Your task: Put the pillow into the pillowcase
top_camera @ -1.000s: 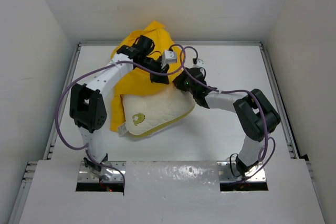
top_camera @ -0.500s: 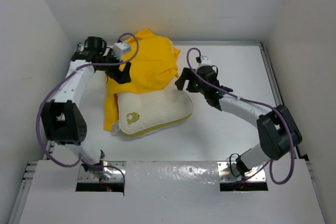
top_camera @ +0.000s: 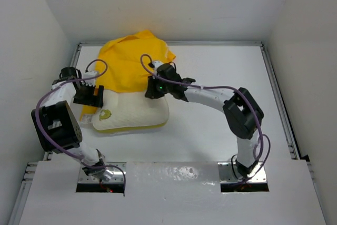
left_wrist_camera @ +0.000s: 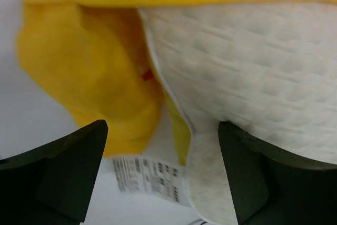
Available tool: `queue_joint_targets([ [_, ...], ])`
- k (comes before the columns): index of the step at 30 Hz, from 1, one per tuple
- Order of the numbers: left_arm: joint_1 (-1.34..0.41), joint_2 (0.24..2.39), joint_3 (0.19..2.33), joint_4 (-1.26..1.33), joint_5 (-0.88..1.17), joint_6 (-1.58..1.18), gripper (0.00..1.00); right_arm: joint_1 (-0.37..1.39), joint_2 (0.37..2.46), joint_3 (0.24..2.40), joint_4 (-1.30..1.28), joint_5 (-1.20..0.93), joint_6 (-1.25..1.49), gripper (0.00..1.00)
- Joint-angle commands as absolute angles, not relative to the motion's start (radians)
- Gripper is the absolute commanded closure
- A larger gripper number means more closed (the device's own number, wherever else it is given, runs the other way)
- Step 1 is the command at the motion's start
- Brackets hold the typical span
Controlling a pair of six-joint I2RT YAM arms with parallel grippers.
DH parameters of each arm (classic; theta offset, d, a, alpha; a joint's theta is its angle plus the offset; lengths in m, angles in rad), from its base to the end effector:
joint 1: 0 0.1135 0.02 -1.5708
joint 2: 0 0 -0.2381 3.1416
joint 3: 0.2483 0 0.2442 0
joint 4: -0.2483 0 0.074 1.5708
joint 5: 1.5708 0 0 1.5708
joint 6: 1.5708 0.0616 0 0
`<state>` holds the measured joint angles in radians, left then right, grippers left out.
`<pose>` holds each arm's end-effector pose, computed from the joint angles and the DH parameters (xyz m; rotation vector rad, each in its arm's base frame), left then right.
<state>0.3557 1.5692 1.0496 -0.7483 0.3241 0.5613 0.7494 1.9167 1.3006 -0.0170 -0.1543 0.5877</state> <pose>0.2828 0.0841 0.1598 0.3468 2.6998 -0.2151 0.3137 0.3048 0.1699 -0.2813 2.3331 0.8797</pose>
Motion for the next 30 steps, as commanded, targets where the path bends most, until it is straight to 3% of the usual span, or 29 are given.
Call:
queue_joint_targets([
  [1, 0.371, 1.577, 1.052, -0.654, 0.295, 0.554, 0.15, 0.807, 1.896, 1.450, -0.080, -0.255, 0.514, 0.82],
  [5, 0.376, 1.608, 1.043, -0.586, 0.241, 0.542, 0.14, 0.758, 1.738, 1.344, -0.118, -0.210, 0.462, 0.55],
  [7, 0.383, 1.627, 1.054, -0.583, 0.232, 0.548, 0.17, 0.715, 1.706, 1.260, -0.121, -0.213, 0.495, 0.54],
  [9, 0.402, 1.638, 1.086, -0.597, 0.236, 0.555, 0.22, 0.629, 1.683, 1.197, -0.100, -0.236, 0.558, 0.69],
  [11, 0.428, 1.644, 1.130, -0.623, 0.253, 0.557, 0.33, 0.541, 1.674, 1.089, -0.006, -0.281, 0.668, 0.85],
  [13, 0.446, 1.640, 1.160, -0.643, 0.268, 0.558, 0.39, 0.505, 1.701, 1.051, 0.046, -0.258, 0.701, 0.92],
  [15, 0.468, 1.635, 1.199, -0.664, 0.270, 0.568, 0.40, 0.489, 1.759, 1.113, 0.003, -0.206, 0.669, 0.84],
  [16, 0.475, 1.628, 1.213, -0.675, 0.264, 0.571, 0.38, 0.491, 1.832, 1.188, -0.049, -0.204, 0.637, 0.72],
  [20, 0.491, 1.608, 1.213, -0.663, 0.226, 0.587, 0.23, 0.491, 1.995, 1.300, -0.025, -0.241, 0.634, 0.61],
  [26, 0.511, 1.646, 1.166, -0.591, 0.193, 0.598, 0.18, 0.495, 2.175, 1.413, 0.001, -0.287, 0.661, 0.47],
  [30, 0.511, 1.739, 1.141, -0.500, 0.190, 0.560, 0.18, 0.506, 2.250, 1.443, 0.040, -0.304, 0.690, 0.44],
])
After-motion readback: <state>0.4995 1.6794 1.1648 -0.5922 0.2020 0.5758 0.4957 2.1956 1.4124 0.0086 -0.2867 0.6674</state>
